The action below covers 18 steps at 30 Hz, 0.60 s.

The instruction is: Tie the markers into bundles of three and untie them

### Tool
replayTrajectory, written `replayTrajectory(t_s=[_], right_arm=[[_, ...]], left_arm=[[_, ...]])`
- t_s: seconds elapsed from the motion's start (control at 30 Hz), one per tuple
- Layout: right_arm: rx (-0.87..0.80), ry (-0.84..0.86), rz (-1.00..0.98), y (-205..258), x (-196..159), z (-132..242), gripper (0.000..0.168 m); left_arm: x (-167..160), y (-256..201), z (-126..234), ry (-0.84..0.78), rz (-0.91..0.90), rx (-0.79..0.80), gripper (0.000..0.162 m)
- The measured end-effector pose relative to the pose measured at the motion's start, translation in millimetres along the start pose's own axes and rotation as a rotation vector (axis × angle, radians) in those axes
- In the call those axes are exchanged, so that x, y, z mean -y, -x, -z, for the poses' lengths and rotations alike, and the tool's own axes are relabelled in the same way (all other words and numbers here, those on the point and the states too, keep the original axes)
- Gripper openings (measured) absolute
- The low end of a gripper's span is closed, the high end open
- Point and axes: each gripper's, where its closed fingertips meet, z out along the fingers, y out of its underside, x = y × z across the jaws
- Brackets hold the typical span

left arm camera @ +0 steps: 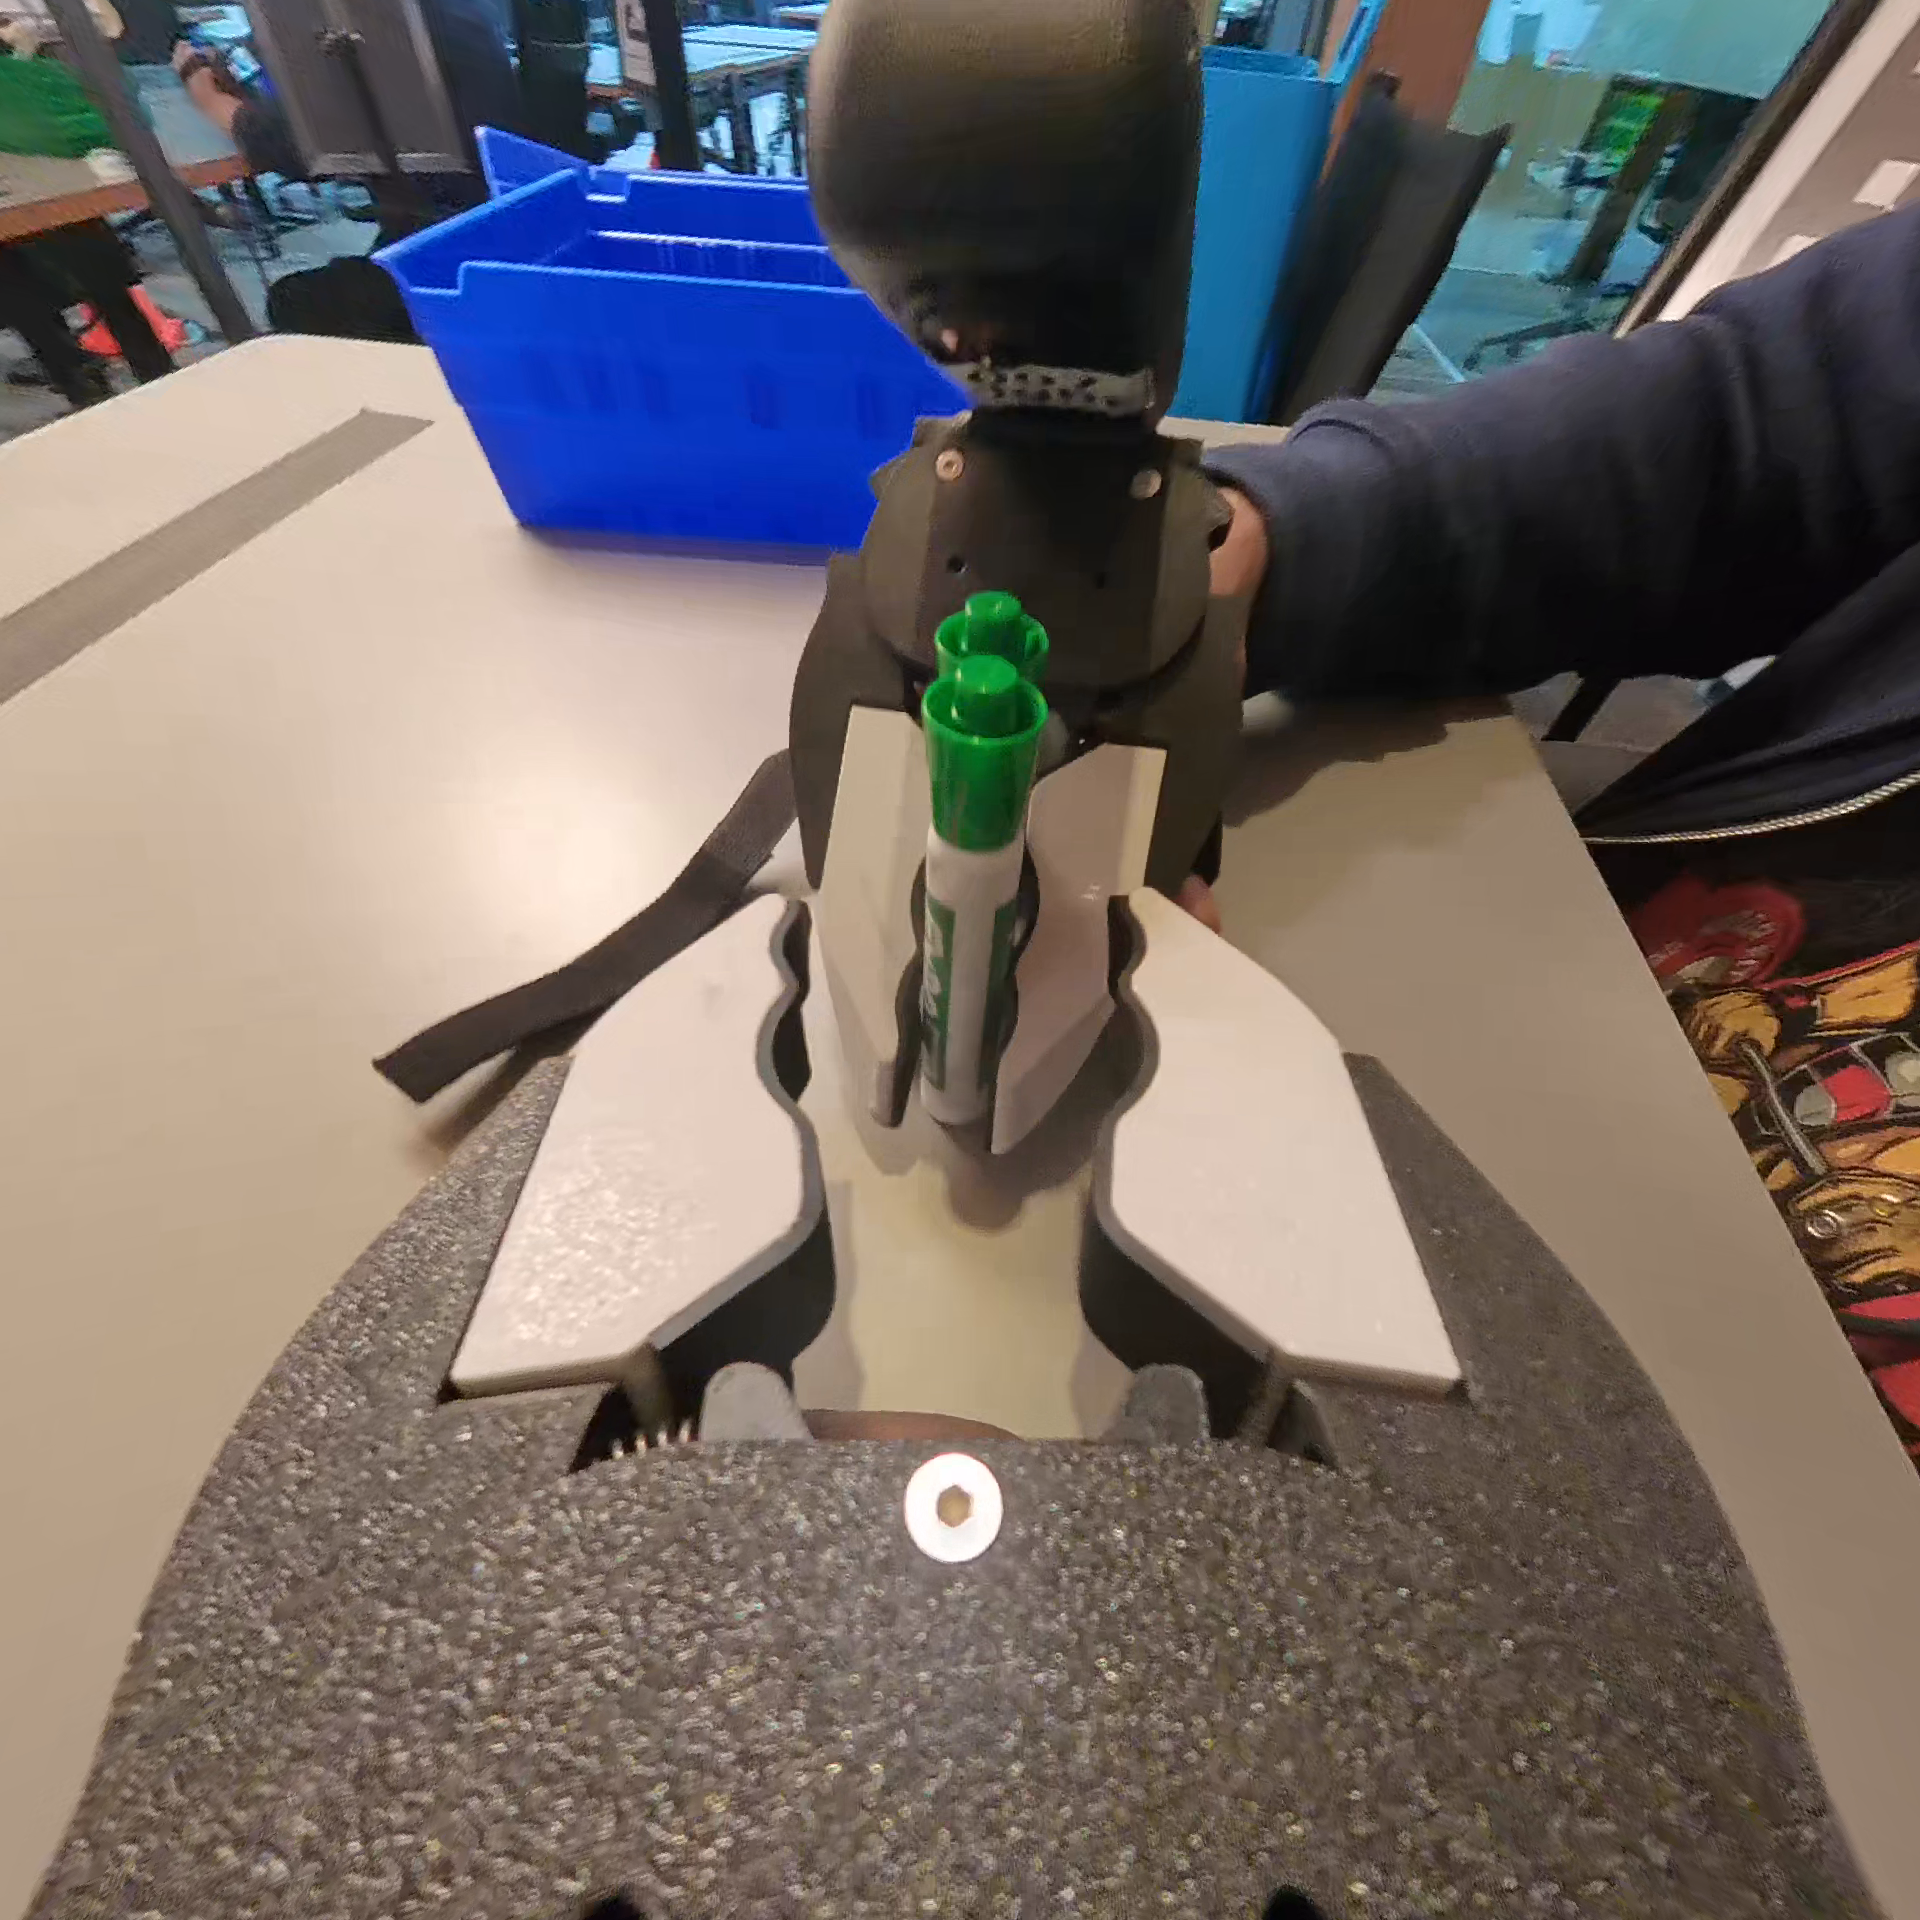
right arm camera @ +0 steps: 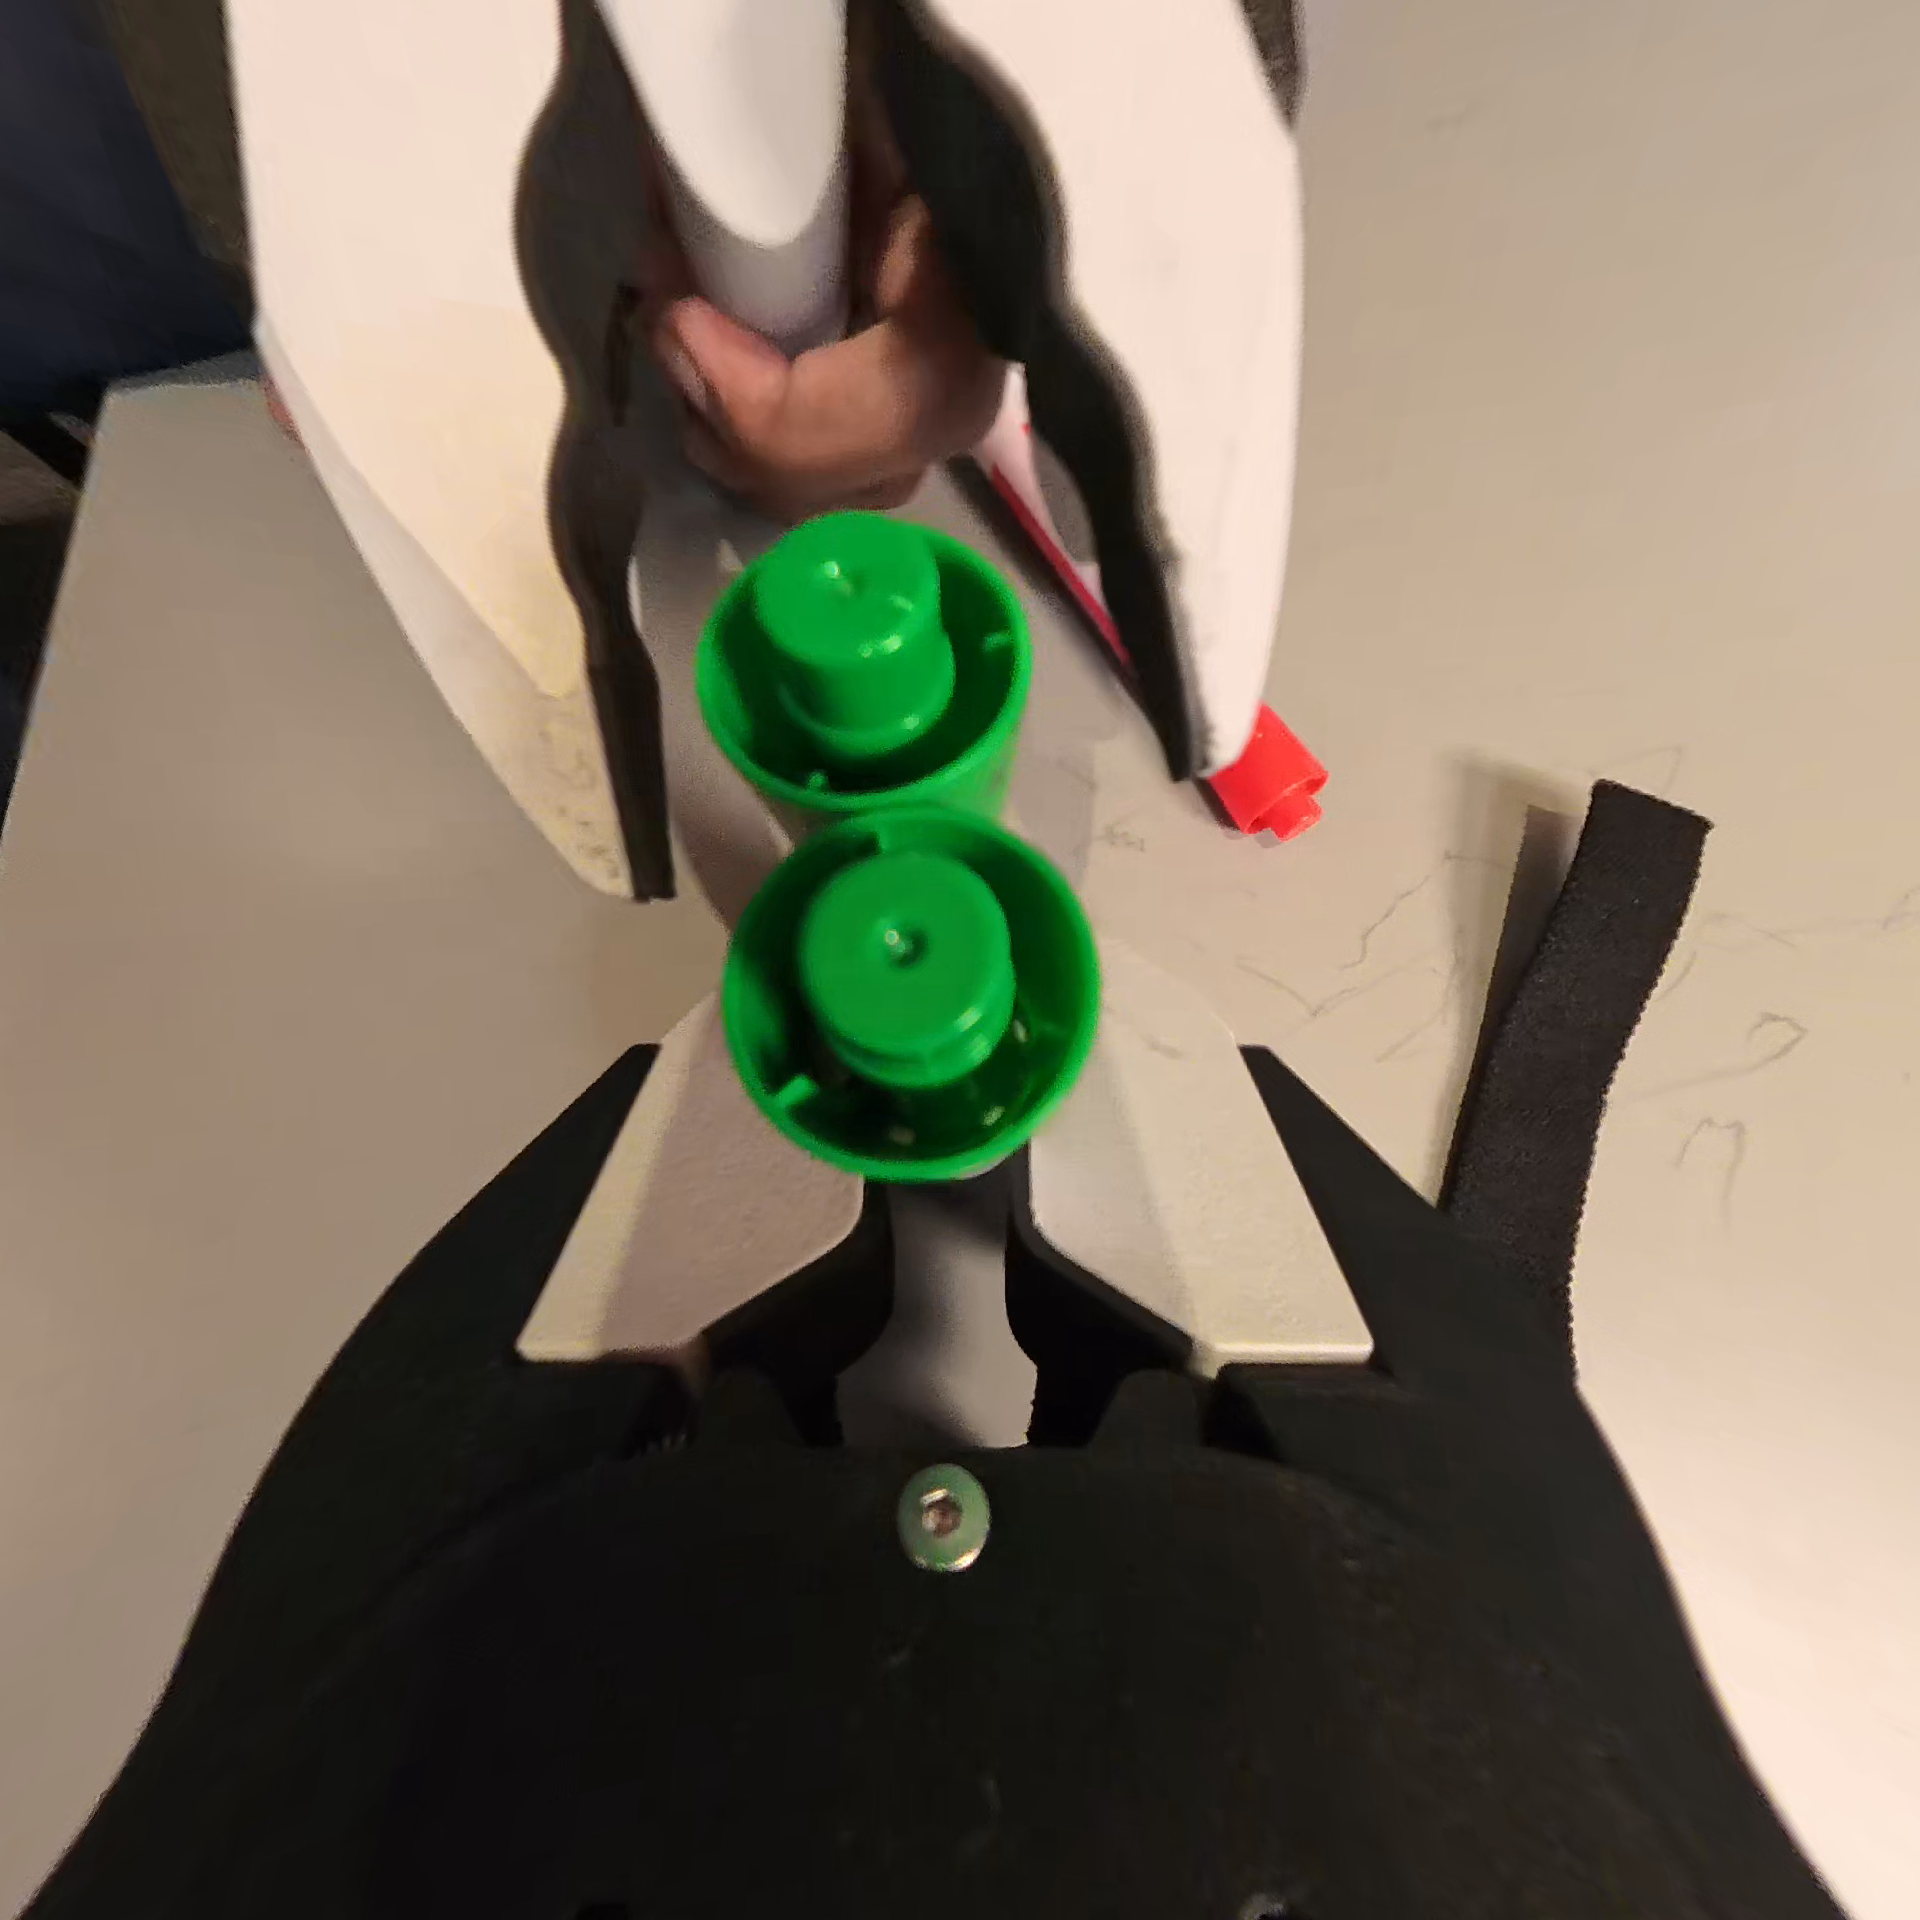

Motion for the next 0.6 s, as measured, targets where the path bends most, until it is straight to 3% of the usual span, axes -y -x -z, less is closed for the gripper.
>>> replayTrajectory(t_s=[0.23, 0.6], right_arm=[[0.067, 0.002, -0.009, 5, 0, 0, 0.021], [0.126, 0.002, -0.041, 4, 1, -1, 0.019]], left_arm=[[-3, -5, -25, 0.113, -0.051, -0.160, 0.056], [4, 0, -29, 0.028, 0.066, -0.135, 0.017]])
